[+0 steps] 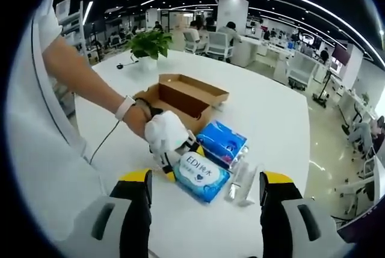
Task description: Operate the shoe box by opening the lid, removing the specified soft item, and placing it in the target area until the item is outside and the box remains undamaged.
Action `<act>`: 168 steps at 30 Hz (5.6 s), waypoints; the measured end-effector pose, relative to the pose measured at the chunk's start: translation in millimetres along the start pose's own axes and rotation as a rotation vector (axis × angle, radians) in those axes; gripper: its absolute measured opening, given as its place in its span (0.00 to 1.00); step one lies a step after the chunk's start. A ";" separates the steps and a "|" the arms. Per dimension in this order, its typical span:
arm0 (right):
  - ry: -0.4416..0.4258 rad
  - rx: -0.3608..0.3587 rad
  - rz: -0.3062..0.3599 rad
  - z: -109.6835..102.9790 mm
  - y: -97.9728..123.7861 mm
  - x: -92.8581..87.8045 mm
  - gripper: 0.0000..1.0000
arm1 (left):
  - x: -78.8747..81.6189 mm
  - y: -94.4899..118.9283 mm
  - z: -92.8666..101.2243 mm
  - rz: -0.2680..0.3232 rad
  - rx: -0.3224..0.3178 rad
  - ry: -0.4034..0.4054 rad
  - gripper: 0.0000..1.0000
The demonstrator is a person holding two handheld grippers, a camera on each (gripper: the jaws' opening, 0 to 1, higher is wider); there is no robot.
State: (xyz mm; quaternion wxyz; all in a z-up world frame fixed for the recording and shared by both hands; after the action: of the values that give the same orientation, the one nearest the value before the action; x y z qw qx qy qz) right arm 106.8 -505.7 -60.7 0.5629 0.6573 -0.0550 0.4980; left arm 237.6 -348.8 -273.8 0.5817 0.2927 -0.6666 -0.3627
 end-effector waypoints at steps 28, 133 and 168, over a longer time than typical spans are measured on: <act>-0.026 0.008 0.003 -9.2 -4.2 10.9 0.84 | 22.9 73.4 17.4 0.159 0.043 0.095 0.99; -0.076 -0.114 -0.041 -122.8 -48.8 119.8 0.82 | -198.8 168.1 -21.3 -0.136 0.077 0.127 0.05; 0.276 -0.199 -0.149 -75.1 -66.8 176.6 0.79 | -194.1 162.3 -14.0 -0.152 0.053 0.090 0.01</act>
State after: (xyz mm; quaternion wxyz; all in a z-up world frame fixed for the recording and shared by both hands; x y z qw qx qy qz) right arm 192.5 -335.7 10.3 0.6627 0.5262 0.0223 0.5324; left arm 286.0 -101.3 -248.5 0.5740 0.3739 -0.6248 -0.3747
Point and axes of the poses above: the point that each gripper's makers call its tool centre point, and the gripper's own axes: y roughly backward along the fingers, z roughly to its right, x roughly out of its top, the point moved 10 cm from there along y, roughly backward along the fingers, and after that the axes turned 5 degrees about y, right-handed, at the moved point
